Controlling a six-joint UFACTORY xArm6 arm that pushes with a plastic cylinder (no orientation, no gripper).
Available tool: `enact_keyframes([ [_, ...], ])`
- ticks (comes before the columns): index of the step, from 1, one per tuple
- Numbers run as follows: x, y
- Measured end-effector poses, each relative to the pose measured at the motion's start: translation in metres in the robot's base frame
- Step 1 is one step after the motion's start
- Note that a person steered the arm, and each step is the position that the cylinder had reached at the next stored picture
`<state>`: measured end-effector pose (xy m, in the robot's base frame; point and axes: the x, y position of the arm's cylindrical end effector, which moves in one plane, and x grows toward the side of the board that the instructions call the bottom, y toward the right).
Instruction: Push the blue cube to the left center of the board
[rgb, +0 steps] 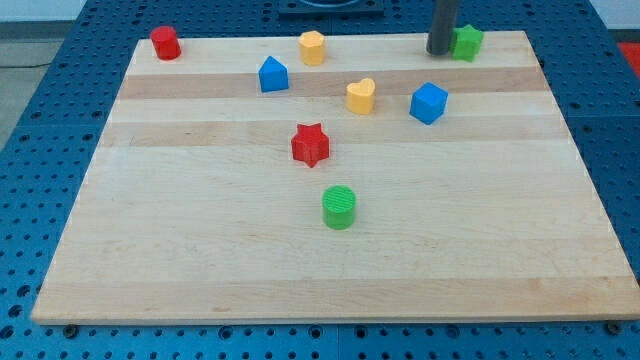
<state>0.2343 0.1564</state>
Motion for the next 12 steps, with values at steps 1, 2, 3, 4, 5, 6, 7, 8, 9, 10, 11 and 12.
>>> enact_keyframes([
  [1,0.022,0.0],
  [2,0.044,0.012],
  [3,0.068,0.016],
  [4,0.093,0.016],
  [5,0.113,0.011],
  [6,0.116,-0.015],
  [7,0.116,-0.039],
  [8,0.116,-0.067],
  [9,0.116,-0.102],
  [10,0.116,-0.14],
  [11,0.116,-0.177],
  [12,0.116,-0.213],
])
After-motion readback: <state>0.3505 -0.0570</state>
